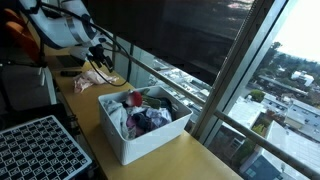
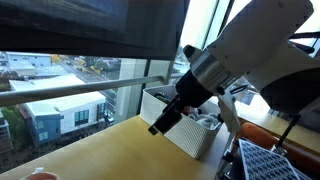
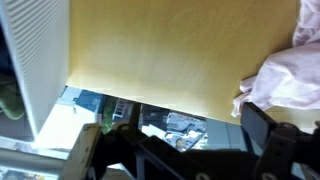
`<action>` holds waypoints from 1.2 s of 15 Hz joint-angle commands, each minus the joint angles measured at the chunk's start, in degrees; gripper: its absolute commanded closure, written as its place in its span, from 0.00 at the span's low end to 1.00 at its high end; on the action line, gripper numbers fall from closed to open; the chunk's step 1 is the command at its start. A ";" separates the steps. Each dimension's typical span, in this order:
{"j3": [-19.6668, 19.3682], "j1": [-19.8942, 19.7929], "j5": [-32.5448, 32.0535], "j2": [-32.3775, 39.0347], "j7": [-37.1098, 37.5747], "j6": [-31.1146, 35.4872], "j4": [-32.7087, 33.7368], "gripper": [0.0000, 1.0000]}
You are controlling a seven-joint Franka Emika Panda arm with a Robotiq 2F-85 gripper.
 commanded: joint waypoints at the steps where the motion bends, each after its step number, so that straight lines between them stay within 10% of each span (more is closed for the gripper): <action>1: 2.37 0.28 2.04 11.64 -2.44 7.43 7.51 0.00; 7: 12.83 -0.09 7.07 31.47 -9.89 6.01 22.75 0.00; 12: 11.54 6.76 32.31 38.90 -33.36 2.69 31.52 0.00; 13: 10.81 7.72 34.86 39.79 -35.85 1.61 33.16 0.25; 18: 8.25 9.05 41.59 40.54 -42.98 -3.40 37.38 0.58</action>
